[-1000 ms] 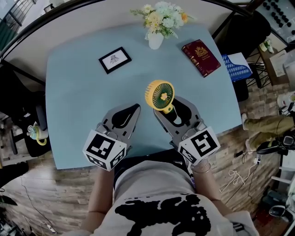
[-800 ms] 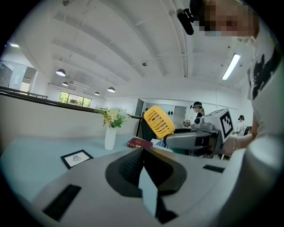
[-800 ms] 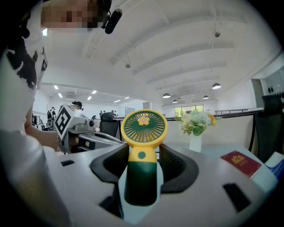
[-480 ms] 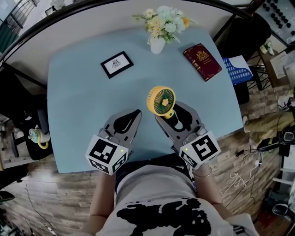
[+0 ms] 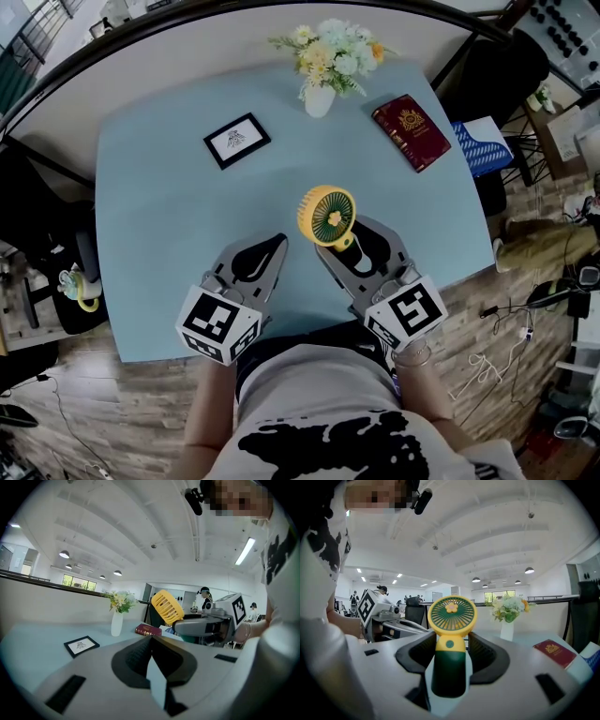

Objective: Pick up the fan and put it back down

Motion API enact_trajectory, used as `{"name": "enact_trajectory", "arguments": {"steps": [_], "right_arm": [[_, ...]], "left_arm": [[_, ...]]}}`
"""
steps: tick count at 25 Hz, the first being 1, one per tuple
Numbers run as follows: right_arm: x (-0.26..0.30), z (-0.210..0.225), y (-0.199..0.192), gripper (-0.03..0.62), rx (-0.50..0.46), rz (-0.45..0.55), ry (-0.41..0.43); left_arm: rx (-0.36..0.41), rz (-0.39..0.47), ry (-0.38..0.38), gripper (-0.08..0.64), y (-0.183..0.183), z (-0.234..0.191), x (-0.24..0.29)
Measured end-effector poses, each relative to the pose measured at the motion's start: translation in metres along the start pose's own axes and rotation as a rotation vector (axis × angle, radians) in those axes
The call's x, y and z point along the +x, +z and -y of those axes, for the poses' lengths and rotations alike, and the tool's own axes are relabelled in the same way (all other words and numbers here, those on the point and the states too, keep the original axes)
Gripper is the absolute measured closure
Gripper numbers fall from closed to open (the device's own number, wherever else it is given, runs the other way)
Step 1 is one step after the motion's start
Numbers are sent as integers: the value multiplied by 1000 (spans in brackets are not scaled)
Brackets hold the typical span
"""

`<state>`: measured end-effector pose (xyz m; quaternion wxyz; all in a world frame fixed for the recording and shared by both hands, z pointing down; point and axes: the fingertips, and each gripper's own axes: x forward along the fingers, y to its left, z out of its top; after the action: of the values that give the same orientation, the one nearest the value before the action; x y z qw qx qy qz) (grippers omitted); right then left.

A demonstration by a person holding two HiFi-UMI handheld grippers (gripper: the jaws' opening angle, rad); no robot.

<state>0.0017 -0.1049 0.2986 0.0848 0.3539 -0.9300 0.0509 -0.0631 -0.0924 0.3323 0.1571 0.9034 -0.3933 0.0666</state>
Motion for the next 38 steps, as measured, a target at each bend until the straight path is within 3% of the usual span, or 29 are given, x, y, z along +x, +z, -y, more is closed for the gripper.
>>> {"name": "enact_trajectory", "arguments": {"steps": [38], "right_arm": [[-1, 11, -3, 374, 42, 14, -23]], "left_arm": [[1, -32, -6, 549, -7, -1, 6]]}}
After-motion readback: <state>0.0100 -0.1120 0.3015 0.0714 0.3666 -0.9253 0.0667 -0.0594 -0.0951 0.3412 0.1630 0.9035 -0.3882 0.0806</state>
